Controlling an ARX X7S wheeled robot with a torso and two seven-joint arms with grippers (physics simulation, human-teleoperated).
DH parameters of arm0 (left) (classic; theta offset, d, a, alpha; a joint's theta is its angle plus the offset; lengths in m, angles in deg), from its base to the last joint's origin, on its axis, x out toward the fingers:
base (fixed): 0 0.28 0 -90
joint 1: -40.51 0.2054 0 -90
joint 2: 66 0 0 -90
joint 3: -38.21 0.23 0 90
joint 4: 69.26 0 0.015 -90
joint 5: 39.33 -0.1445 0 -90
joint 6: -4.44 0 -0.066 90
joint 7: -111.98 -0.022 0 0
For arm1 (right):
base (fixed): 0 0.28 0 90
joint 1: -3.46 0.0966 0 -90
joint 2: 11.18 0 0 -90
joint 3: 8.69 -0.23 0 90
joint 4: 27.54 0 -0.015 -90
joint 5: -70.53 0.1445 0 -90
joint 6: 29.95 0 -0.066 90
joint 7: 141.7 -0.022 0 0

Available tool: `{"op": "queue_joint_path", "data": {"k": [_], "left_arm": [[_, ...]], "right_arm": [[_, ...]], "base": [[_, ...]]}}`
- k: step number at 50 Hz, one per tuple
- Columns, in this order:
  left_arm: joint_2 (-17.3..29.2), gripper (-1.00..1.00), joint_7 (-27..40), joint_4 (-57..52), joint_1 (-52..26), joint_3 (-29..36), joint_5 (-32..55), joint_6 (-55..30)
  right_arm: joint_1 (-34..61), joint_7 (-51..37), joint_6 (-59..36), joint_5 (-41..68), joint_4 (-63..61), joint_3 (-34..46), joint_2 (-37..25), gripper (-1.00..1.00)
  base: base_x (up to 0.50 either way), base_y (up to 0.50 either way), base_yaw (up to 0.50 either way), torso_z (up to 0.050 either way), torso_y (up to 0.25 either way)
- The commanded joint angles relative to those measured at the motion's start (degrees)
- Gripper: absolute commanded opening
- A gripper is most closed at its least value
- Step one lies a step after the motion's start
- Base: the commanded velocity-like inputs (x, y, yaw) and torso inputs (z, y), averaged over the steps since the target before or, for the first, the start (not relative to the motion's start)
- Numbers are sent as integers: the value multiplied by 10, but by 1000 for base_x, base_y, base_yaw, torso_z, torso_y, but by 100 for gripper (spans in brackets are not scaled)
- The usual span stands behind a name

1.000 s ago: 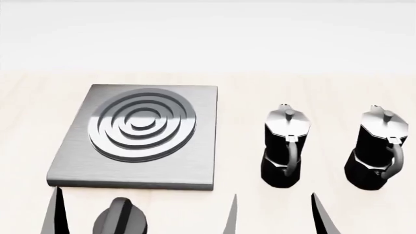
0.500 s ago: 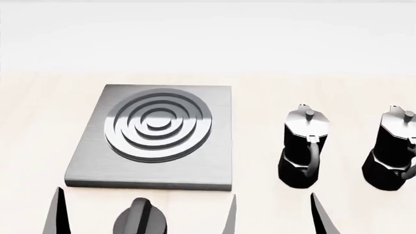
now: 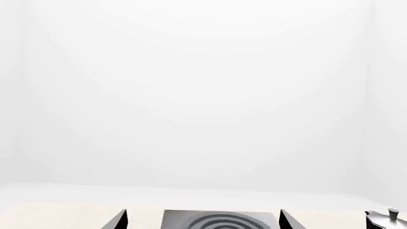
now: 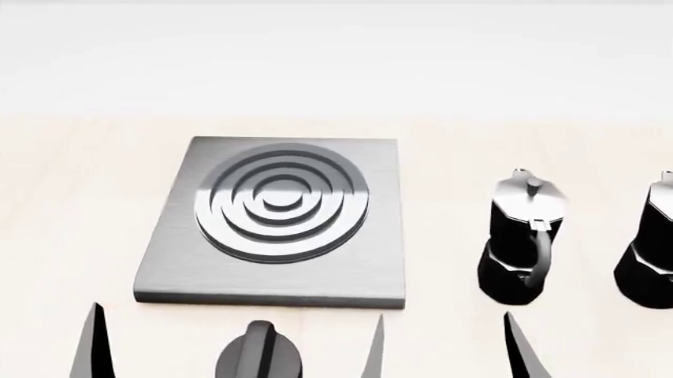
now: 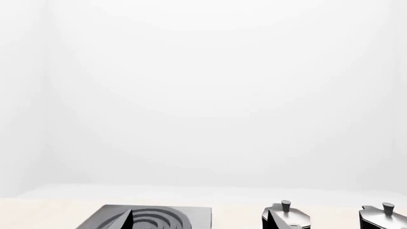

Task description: Put both moka pots on the stove.

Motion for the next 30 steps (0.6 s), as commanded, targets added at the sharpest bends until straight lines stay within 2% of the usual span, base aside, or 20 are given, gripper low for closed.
{"op": "queue_joint_path", "data": {"k": [1,25,30], "left_arm": [[3,100,3,0,0,1,1,2],[7,100,8,6,-2,6,3,6],[8,100,9,8,-1,10,0,8]], "right_arm": [[0,-3,4,1,2,2,-3,100],[5,-6,3,8,12,8,-8,100],[18,-21,-39,-10,11,13,-7,100]], "base": [[0,109,0,0,0],[0,92,0,0,0],[0,0,0,0,0]]}}
